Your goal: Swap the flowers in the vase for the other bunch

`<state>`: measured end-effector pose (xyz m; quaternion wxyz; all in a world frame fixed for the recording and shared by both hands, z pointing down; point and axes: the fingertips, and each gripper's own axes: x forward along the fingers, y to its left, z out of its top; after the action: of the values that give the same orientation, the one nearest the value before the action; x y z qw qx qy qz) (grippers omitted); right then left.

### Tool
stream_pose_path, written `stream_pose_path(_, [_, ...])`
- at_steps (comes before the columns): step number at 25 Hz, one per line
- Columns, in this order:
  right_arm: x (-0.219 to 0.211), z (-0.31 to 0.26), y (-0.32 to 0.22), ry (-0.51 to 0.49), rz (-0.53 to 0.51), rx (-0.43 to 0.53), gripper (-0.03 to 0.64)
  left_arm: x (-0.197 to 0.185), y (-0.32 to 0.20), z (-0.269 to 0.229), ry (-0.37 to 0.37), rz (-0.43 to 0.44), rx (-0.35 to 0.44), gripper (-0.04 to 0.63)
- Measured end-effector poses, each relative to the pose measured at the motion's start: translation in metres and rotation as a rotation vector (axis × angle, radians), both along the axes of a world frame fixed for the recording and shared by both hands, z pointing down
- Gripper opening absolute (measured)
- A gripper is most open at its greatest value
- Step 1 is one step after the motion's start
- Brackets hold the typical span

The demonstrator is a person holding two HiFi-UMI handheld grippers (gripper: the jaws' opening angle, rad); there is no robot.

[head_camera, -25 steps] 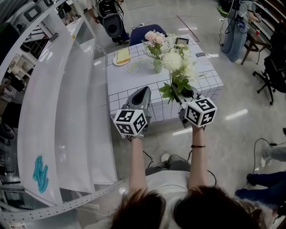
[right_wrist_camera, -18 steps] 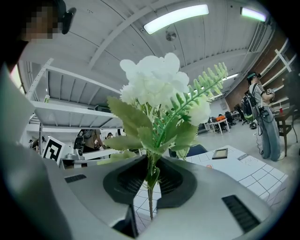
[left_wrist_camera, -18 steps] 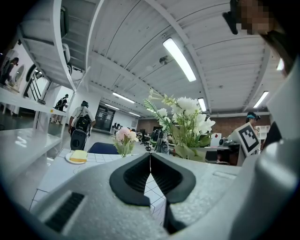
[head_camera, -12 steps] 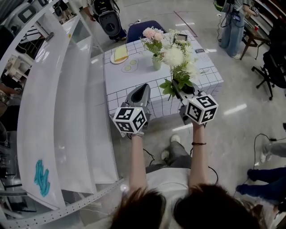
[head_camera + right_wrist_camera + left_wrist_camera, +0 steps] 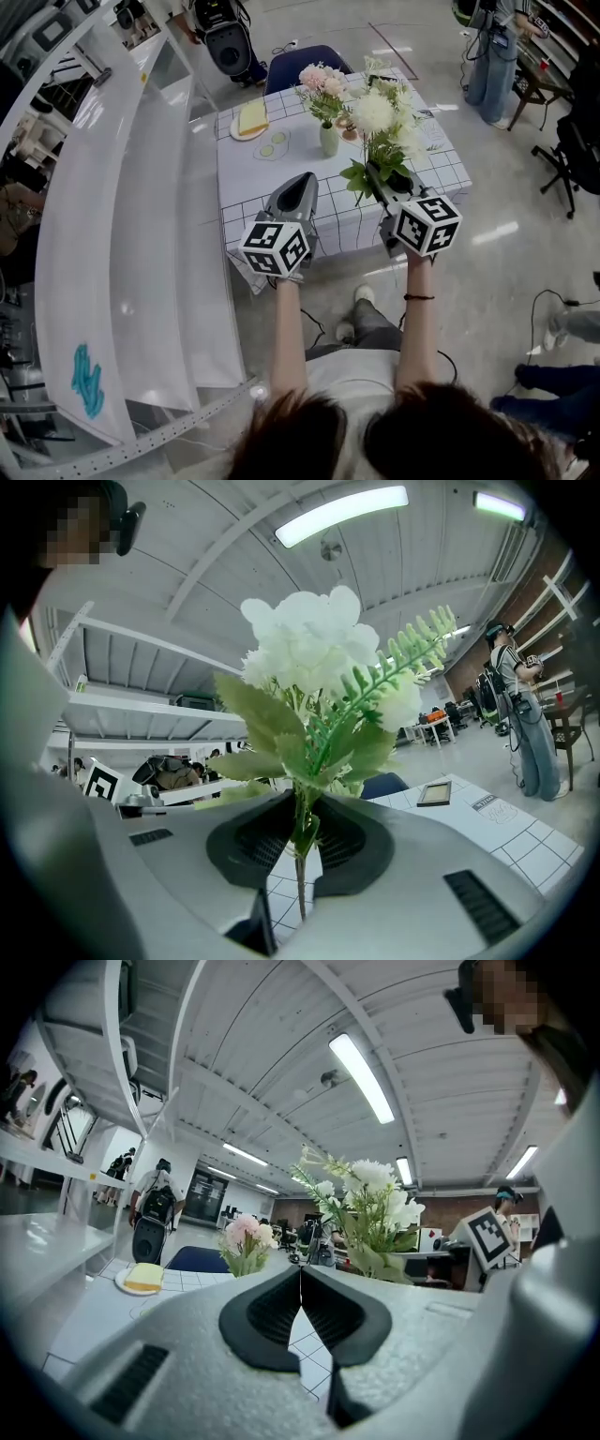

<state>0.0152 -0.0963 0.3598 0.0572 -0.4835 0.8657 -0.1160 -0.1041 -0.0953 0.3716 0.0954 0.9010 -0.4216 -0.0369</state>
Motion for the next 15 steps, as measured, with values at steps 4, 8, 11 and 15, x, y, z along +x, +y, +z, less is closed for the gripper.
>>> stream_pose_path(4, [0.009,-0.002,-0.025,-0.001,0.003,0.001,0.055,0.002,-0.024,-0.002,0.002,-0.014,-0.006,0.012])
stream_pose_path(8, [0.017,0.001,-0.049,0.001,0.002,-0.007,0.055,0.009,-0.047,0.0,0.011,-0.021,-0.018,0.012])
stream_pose_path(11, [0.02,0.003,-0.064,0.005,-0.007,-0.011,0.055,0.014,-0.063,0.006,0.016,-0.023,-0.042,0.012])
stream_pose_path(15, [0.026,0.005,-0.081,0.003,-0.022,-0.023,0.055,0.021,-0.078,0.01,0.02,-0.037,-0.062,0.012])
